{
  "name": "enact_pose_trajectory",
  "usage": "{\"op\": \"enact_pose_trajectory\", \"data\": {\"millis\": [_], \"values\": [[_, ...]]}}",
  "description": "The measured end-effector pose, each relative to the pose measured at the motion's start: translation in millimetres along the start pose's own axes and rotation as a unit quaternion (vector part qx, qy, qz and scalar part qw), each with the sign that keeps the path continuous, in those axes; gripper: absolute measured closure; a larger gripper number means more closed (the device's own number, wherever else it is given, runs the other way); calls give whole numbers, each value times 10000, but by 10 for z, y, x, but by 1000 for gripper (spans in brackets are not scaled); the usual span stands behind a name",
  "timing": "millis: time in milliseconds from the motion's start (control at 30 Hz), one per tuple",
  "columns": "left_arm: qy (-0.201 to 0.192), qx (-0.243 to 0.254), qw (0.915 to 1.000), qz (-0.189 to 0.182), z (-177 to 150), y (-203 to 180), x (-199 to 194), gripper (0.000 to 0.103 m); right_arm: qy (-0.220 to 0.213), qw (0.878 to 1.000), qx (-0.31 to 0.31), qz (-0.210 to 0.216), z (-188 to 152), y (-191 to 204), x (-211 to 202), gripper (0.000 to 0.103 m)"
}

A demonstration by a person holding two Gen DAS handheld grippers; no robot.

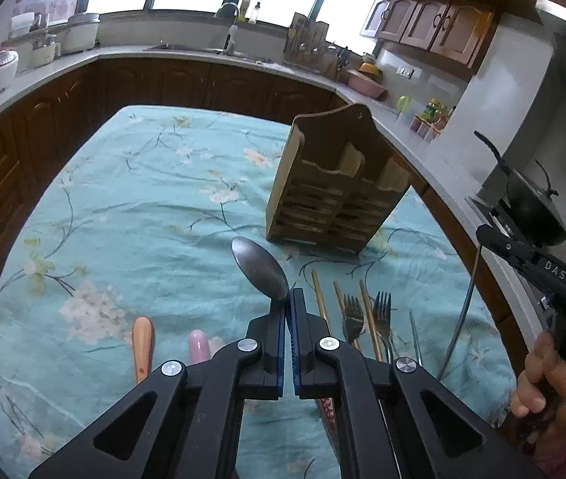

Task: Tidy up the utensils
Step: 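Lift and carry the spoon and steel utensil over the wooden holder with both tools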

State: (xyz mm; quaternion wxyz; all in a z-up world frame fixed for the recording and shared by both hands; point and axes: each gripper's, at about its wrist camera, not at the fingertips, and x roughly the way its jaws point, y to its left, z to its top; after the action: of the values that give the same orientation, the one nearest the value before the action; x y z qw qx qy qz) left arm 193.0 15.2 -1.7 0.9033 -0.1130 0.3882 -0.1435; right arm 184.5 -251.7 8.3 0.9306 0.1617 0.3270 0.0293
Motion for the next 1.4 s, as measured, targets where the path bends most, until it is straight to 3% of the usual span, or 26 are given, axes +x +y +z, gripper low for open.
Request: {"op": "enact_pose_trajectory", "data": {"millis": [867, 1100, 1400], "values": [[-666, 91, 9976, -149, 389, -15, -378, 102, -844, 9961, -56, 250, 369, 147, -463, 100], [-1009, 211, 9945, -196, 683, -68, -380, 102, -1160, 9928, -95, 283, 629, 179, -536, 100], [-1430, 380, 9888, -190, 1096, -179, -155, 102, -1875, 9817, 12, 347, 1133, 197, -604, 100]]}}
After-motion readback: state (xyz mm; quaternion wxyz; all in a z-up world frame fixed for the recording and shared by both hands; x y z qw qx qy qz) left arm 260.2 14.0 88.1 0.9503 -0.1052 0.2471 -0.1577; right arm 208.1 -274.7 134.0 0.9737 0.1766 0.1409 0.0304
